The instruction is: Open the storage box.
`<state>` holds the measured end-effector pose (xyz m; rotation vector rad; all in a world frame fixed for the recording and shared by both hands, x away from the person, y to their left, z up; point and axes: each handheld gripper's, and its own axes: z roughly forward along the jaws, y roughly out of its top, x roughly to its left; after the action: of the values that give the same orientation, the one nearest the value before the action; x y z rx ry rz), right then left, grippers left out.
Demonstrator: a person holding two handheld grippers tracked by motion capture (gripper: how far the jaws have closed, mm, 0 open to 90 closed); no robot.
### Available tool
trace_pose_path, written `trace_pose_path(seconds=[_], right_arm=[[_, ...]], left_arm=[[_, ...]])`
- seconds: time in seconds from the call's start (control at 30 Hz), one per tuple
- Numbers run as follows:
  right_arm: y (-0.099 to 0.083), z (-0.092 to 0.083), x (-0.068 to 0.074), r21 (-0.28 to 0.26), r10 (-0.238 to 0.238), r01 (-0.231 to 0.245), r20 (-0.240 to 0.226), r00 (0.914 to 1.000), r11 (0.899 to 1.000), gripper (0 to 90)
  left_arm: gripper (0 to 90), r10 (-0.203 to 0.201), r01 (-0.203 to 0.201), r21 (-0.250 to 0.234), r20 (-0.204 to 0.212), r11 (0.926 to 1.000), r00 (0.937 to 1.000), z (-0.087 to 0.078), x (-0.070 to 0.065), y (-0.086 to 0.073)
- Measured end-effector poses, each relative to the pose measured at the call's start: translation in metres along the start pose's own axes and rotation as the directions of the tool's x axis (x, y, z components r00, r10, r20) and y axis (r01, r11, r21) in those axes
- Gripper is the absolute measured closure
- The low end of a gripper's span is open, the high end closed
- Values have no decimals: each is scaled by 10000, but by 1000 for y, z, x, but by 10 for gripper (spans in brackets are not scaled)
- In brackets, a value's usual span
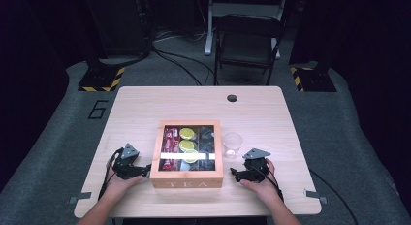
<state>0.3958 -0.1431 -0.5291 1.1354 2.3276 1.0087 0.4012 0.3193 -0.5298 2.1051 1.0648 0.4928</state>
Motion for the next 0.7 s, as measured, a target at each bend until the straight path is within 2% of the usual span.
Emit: trace_pose_path(seconds=[0.27, 0.7], right_arm=[[0, 0, 1, -52, 104, -103, 53, 9999, 9999, 121], [0, 1, 1, -77, 125, -125, 28, 9999, 9999, 124]], left_arm=[[158, 49, -51, 65, 160, 10000, 9999, -1, 2, 0], [155, 111, -112, 33, 178, 9999, 9998, -1, 2, 0]])
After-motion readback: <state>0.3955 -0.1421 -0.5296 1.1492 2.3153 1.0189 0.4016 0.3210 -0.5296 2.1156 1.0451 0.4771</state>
